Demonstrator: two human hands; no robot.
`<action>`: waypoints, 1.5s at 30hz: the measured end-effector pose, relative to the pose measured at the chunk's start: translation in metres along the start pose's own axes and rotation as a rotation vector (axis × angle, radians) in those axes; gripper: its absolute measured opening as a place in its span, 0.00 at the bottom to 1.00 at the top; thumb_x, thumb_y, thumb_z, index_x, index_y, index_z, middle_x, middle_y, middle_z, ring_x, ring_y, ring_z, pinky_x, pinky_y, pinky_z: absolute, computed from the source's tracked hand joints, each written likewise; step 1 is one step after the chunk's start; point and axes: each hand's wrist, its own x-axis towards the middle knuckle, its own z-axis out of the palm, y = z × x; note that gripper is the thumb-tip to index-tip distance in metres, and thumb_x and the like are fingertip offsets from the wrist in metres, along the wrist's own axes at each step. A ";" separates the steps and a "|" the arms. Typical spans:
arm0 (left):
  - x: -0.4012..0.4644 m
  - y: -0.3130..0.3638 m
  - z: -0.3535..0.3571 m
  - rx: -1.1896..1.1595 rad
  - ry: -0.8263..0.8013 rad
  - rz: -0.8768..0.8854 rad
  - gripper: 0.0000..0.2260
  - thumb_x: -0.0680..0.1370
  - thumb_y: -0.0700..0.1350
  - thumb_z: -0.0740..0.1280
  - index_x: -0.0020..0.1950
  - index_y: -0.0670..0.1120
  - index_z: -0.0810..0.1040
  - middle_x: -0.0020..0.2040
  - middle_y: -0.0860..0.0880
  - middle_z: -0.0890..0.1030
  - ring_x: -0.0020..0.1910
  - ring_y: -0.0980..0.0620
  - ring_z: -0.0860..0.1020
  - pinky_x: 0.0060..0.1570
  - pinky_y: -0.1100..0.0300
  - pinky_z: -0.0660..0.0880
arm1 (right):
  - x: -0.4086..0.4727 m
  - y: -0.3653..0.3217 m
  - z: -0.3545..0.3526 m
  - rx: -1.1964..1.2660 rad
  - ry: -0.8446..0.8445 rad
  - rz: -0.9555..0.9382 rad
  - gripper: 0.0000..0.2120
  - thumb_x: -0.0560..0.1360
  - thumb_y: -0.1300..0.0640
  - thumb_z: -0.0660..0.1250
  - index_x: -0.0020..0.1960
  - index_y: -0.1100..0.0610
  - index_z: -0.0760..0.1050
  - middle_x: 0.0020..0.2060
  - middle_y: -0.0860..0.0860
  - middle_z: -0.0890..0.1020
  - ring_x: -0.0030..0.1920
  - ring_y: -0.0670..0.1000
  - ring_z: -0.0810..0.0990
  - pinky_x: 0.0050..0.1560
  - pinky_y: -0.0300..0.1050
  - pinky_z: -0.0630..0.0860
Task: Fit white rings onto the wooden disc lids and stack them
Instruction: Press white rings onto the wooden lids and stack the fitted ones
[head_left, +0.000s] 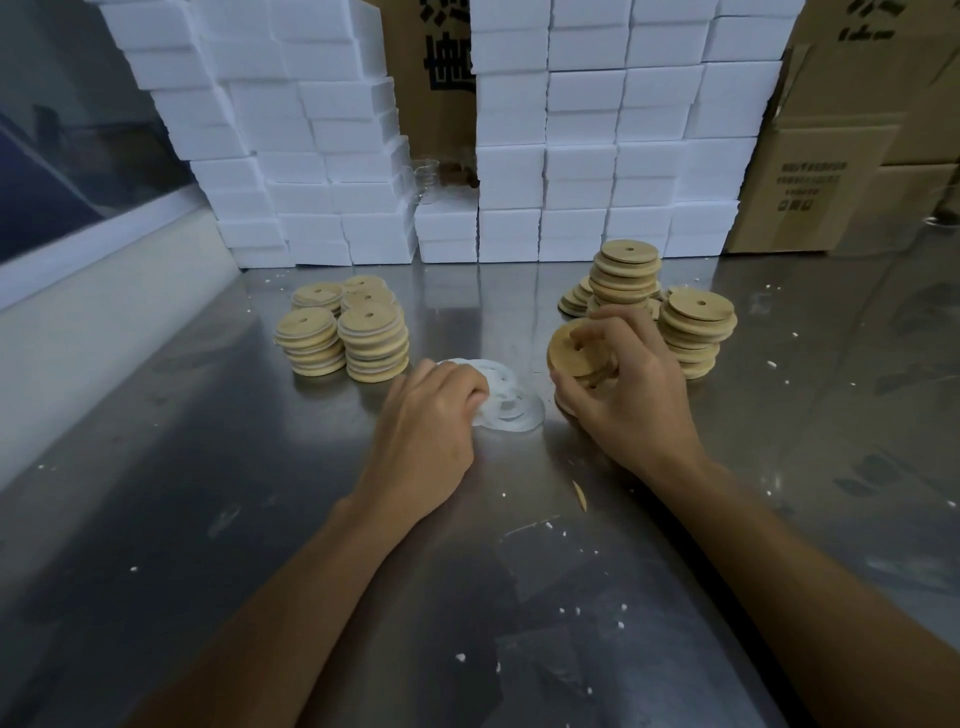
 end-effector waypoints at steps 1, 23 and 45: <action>0.000 -0.001 0.000 -0.055 0.045 -0.037 0.05 0.77 0.34 0.62 0.43 0.39 0.77 0.39 0.45 0.78 0.40 0.44 0.74 0.42 0.48 0.71 | 0.000 -0.001 0.001 0.026 0.017 -0.027 0.15 0.70 0.61 0.76 0.55 0.60 0.79 0.60 0.54 0.75 0.57 0.49 0.75 0.53 0.48 0.77; -0.001 0.005 -0.014 -0.886 0.037 -0.542 0.11 0.75 0.37 0.71 0.39 0.52 0.82 0.47 0.48 0.83 0.40 0.53 0.79 0.36 0.61 0.76 | -0.011 -0.025 0.010 0.455 -0.180 0.016 0.11 0.76 0.53 0.68 0.45 0.59 0.84 0.42 0.52 0.83 0.42 0.50 0.80 0.43 0.46 0.76; -0.004 0.002 0.003 -0.629 0.159 -0.455 0.03 0.72 0.46 0.69 0.42 0.54 0.79 0.39 0.58 0.82 0.42 0.55 0.82 0.40 0.42 0.81 | -0.015 -0.026 0.018 0.398 -0.214 0.072 0.03 0.77 0.60 0.71 0.50 0.58 0.82 0.43 0.46 0.85 0.46 0.42 0.84 0.46 0.42 0.82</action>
